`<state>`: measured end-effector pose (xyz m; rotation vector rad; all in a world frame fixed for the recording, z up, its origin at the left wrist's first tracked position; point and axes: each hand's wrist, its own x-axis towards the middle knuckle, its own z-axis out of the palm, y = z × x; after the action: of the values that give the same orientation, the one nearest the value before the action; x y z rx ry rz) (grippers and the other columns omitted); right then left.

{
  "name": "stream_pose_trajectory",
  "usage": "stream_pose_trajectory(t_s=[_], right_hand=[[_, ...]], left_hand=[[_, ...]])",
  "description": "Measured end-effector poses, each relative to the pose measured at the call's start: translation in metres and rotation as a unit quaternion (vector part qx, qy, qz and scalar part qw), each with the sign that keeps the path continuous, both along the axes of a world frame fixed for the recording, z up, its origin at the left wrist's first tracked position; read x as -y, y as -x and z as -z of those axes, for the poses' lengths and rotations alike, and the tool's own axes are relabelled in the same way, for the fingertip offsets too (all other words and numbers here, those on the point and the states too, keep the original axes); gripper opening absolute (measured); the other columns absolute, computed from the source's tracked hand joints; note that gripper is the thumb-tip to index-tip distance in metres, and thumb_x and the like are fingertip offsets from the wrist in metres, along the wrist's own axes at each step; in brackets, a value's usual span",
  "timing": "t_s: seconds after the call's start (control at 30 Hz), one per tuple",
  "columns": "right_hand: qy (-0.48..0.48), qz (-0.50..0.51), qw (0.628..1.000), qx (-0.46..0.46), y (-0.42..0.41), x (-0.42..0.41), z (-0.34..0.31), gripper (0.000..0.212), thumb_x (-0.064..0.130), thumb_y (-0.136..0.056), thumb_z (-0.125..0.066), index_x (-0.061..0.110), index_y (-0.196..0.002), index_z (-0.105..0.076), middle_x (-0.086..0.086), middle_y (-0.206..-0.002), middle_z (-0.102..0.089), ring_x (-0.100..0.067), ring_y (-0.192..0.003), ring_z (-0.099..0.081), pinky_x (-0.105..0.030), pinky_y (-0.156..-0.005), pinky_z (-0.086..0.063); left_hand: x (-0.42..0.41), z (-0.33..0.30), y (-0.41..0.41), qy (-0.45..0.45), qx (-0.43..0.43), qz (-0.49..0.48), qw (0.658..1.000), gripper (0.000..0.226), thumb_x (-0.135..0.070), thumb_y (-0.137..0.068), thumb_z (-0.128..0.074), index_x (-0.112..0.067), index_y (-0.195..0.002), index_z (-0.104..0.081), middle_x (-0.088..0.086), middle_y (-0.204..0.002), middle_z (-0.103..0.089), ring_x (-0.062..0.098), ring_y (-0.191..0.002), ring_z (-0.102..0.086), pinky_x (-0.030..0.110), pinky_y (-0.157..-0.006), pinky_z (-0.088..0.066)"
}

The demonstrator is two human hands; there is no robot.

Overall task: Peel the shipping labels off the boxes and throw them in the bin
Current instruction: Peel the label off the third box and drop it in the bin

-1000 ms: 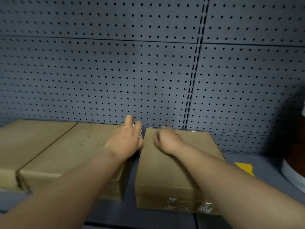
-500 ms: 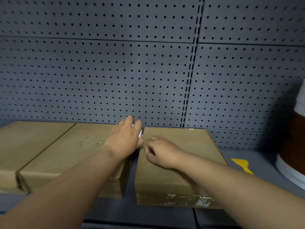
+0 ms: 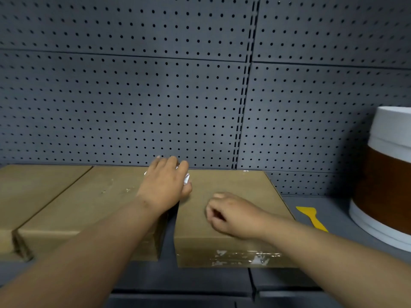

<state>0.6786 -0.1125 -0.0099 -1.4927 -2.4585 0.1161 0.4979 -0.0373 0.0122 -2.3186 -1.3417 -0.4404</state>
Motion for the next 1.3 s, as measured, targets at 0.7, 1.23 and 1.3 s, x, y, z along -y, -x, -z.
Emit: stream_pose_trajectory(t_s=[0.7,1.23,1.3], right_hand=[[-0.071,0.249,0.966,0.023,-0.031,0.010,0.007,0.024,0.019,-0.093,-0.042,0.007,-0.092,-0.062,-0.009,-0.095,-0.060,-0.025,-0.090,-0.054,-0.032,-0.085,-0.044],[-0.063,0.146,0.987,-0.022,0.001,0.030,0.011,0.013,0.021,-0.087,-0.049,0.016,-0.087,-0.062,0.000,-0.095,-0.058,-0.017,-0.092,-0.054,-0.028,-0.083,-0.044],[-0.040,0.108,0.993,-0.023,-0.002,0.034,0.006,0.007,0.022,-0.084,-0.054,0.021,-0.083,-0.060,0.007,-0.090,-0.054,-0.010,-0.086,-0.050,-0.024,-0.080,-0.041]], left_hand=[[0.022,-0.004,0.001,-0.025,-0.012,0.039,0.999,0.034,-0.046,-0.092,-0.032,-0.020,-0.109,-0.045,0.002,-0.108,-0.057,0.021,-0.103,-0.049,0.035,-0.094,-0.035],[0.023,-0.013,0.006,-0.038,0.009,0.096,0.995,0.037,-0.046,-0.093,-0.037,-0.017,-0.112,-0.048,0.002,-0.108,-0.058,0.022,-0.100,-0.049,0.033,-0.083,-0.039],[0.023,-0.017,0.002,-0.028,0.021,0.110,0.993,0.035,-0.044,-0.093,-0.039,-0.018,-0.117,-0.044,0.000,-0.115,-0.054,0.020,-0.103,-0.048,0.031,-0.084,-0.038]])
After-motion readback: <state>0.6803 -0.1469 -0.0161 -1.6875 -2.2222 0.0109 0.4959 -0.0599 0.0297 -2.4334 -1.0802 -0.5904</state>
